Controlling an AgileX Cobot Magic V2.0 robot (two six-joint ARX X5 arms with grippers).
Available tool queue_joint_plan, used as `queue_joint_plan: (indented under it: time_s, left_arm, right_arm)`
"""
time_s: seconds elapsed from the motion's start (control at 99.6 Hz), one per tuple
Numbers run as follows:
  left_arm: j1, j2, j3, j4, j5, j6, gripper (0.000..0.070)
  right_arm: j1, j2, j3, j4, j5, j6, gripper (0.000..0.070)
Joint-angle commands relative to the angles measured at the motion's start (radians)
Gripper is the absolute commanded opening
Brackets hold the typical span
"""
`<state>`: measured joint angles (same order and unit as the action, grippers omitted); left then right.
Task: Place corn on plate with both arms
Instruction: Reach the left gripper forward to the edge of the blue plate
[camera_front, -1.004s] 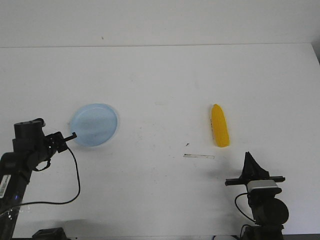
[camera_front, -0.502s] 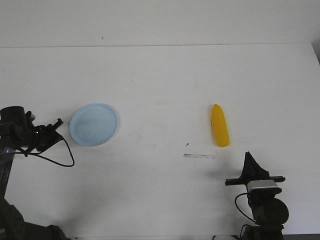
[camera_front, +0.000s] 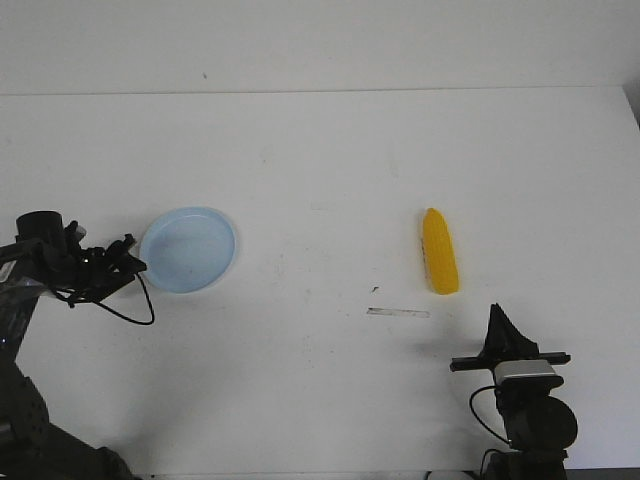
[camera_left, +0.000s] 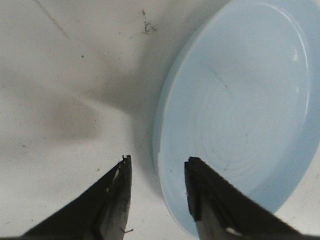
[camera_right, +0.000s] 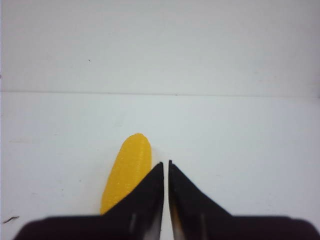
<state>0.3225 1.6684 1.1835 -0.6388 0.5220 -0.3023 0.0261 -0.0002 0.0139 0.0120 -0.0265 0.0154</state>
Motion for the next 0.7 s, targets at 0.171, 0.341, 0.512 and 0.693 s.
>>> queue_joint_plan:
  time_s: [0.171, 0.341, 0.512, 0.693]
  left_arm:
    - [-0.013, 0.044, 0.016, 0.035, 0.003, 0.011, 0.0215]
    - [-0.029, 0.055, 0.016, 0.055, 0.003, 0.010, 0.0215]
    - [-0.040, 0.062, 0.016, 0.080, 0.002, 0.010, 0.0215]
    - [-0.042, 0.064, 0.016, 0.106, 0.002, 0.010, 0.0212]
  right_arm:
    - [0.002, 0.002, -0.002, 0.011, 0.000, 0.010, 0.0015]
    - [0.002, 0.002, -0.002, 0.011, 0.000, 0.010, 0.0015]
    - [0.002, 0.002, -0.002, 0.011, 0.000, 0.010, 0.0015]
    - [0.002, 0.002, -0.002, 0.011, 0.000, 0.010, 0.0015]
